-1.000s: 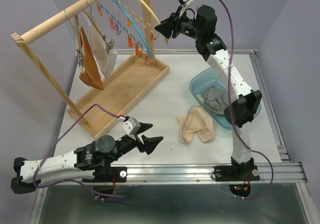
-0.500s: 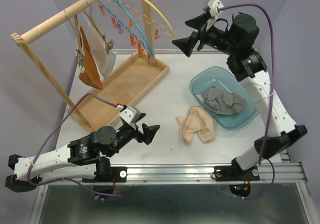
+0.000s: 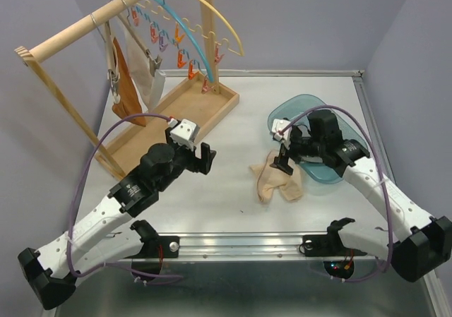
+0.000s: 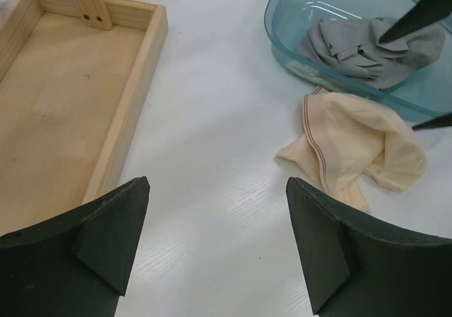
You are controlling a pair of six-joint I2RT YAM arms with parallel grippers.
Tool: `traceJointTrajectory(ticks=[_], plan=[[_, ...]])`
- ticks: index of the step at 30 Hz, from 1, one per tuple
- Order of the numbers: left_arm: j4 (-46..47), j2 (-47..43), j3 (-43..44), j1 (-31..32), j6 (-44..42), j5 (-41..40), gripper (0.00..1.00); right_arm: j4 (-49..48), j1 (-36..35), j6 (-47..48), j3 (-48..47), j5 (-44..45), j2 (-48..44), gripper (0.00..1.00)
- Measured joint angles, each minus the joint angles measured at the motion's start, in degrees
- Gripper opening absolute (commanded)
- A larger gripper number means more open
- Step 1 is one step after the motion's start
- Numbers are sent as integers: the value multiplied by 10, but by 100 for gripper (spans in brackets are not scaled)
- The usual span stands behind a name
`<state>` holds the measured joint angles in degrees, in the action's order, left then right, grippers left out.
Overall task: Remove the underwear clipped to the hanger
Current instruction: Pick up the underwear from the center of the board.
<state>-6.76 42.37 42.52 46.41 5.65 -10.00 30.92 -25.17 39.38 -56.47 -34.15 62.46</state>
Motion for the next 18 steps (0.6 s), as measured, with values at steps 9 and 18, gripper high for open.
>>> traceJointTrajectory(ticks=[9, 18], plan=[[-8, 18, -35, -59, 4, 35, 93, 33, -1, 138, 96, -17, 77, 100], [14, -47, -44, -85, 5, 39, 93, 1, -12, 163, 124, 21, 104, 100]])
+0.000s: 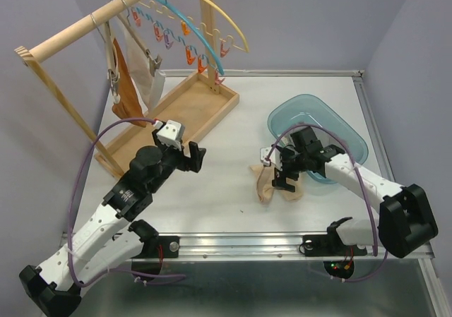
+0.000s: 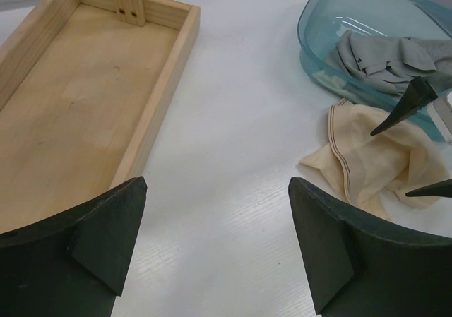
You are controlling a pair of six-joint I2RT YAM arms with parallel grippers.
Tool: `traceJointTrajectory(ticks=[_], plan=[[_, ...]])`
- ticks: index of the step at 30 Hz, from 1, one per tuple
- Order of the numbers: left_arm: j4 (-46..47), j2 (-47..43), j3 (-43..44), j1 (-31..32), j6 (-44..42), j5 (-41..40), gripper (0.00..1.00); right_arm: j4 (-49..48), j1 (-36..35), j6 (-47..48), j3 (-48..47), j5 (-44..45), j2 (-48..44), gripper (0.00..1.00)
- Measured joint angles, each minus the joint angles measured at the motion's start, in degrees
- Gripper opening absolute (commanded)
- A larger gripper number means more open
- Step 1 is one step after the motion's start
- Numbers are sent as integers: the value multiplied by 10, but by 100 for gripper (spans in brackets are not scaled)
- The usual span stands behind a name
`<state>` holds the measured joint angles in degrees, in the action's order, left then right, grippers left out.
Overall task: Remove the underwear clipped to the hanger
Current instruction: Pick up the underwear from the center of the board.
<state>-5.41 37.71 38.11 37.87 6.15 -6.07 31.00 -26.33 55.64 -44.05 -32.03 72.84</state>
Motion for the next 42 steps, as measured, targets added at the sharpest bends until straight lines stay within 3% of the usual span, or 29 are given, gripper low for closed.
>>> traceJointTrajectory(ticks=[21, 26, 33, 34, 35, 38, 39, 42], plan=[[18, -28, -29, -12, 14, 22, 92, -49, -57, 0, 26, 74, 51, 100], [20, -30, -29, -12, 14, 26, 92, -63, -65, -2, 30, 87, 57, 95], [24, -35, -29, -12, 14, 26, 92, -82, -79, -15, 34, 109, 87, 70], [24, -36, -29, -12, 14, 26, 92, -82, -80, -21, 34, 110, 87, 60], [24, -37, -29, -12, 14, 26, 92, -82, -80, -25, 34, 111, 87, 41], [25, -40, -30, -12, 14, 26, 92, -83, -82, -38, 34, 113, 87, 14], [26, -41, -30, -12, 14, 27, 92, -84, -82, -43, 34, 113, 87, 8], [26, -45, -32, -12, 14, 27, 92, -83, -83, -55, 34, 112, 83, 4]])
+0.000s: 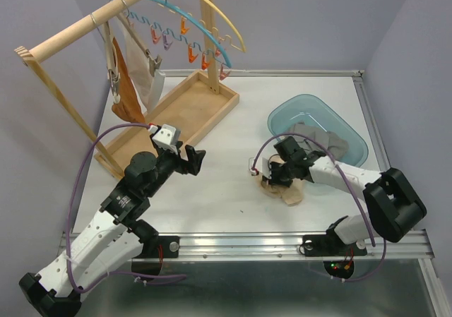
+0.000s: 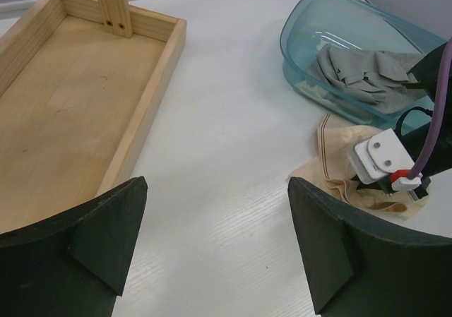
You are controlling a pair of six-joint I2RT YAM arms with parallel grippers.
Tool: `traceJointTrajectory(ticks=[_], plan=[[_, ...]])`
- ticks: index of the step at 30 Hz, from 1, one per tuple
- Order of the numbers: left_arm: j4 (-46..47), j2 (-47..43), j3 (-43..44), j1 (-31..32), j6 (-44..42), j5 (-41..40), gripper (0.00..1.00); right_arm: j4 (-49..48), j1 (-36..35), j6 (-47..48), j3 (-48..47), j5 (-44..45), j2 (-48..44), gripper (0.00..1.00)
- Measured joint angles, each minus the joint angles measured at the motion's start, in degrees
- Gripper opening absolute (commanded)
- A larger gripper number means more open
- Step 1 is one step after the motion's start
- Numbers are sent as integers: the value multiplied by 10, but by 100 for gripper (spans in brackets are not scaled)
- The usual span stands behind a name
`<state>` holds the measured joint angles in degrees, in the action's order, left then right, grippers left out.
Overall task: Remove the underwear clipped to the hanger
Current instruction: Pick up the underwear from the center of the board, then place the underwear in the bin.
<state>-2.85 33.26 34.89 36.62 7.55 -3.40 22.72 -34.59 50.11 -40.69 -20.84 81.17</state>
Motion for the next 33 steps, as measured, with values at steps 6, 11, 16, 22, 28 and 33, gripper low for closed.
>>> traceJointTrajectory(ticks=[6, 11, 16, 22, 28, 33], plan=[[0, -7, -4, 0, 0, 0, 92, 49, 0, -36, -51, 10, -38, 1], [0, -8, -4, 0, 0, 0, 92, 58, 22, -65, -90, 27, -128, 0], [0, -8, -4, 0, 0, 0, 92, 68, 70, -107, -130, 52, -188, 1], [0, -8, -4, 0, 0, 2, 92, 51, 212, -186, -187, 42, -210, 1], [0, -8, -4, 0, 0, 2, 92, 3, 293, -250, -204, 51, -201, 0], [1, -9, -4, 0, 0, 4, 92, -40, 325, -287, -204, 61, -166, 0]])
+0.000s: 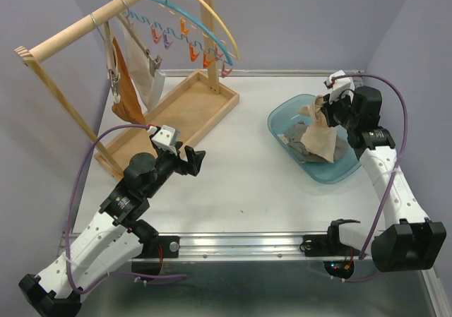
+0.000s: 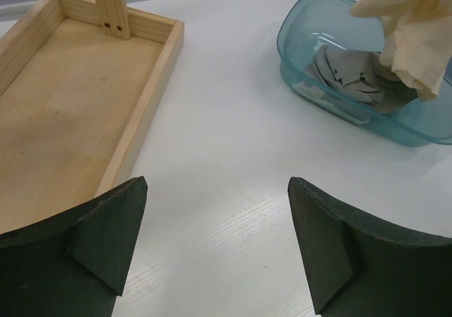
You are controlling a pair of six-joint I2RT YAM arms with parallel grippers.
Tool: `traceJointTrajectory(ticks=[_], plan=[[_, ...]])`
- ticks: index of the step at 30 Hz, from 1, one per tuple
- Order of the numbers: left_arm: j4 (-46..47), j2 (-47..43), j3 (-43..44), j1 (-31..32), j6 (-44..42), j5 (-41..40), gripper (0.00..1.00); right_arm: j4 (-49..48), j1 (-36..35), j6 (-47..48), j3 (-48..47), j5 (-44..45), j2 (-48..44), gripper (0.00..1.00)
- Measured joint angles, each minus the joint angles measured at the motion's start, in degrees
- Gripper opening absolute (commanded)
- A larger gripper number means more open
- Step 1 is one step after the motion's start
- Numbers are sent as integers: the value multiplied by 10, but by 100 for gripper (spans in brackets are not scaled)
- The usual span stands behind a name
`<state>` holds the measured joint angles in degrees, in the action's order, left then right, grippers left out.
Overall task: Remove the underwear clipped to the hanger
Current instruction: Place the underwear in the bin.
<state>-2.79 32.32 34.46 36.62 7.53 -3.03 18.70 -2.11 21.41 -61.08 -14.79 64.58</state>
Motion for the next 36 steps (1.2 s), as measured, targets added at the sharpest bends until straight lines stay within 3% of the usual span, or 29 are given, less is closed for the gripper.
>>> traceJointTrajectory(ticks=[6, 11, 12, 13, 14, 15, 16, 23, 27, 36], plan=[[0, -3, 0, 0, 0, 0, 92, -34, 10, -25, -1, -4, 57, 2], [0, -10, -2, 0, 0, 0, 92, -40, 10, -32, 5, -4, 73, 19], [0, -10, -2, 0, 0, 0, 92, -44, 9, -33, 9, -4, 71, 25], [0, -10, -2, 0, -1, 0, 92, -45, 9, -32, 12, -4, 71, 48], [0, -10, -2, 0, -1, 0, 92, -46, 9, -32, 17, -2, 71, 65], [0, -10, -2, 0, -1, 0, 92, -47, 10, -32, 24, -1, 71, 92], [0, -10, -2, 0, -2, 0, 92, -49, 10, -33, 30, 2, 71, 100], [0, -10, -2, 0, -2, 1, 93, -45, 10, -20, 65, -12, 61, 100], [0, -10, -2, 0, -7, 11, 97, -32, 10, -9, 65, -69, 16, 100], [9, -24, -2, 0, -10, 25, 99, -18, 9, -19, 110, -401, -68, 100]])
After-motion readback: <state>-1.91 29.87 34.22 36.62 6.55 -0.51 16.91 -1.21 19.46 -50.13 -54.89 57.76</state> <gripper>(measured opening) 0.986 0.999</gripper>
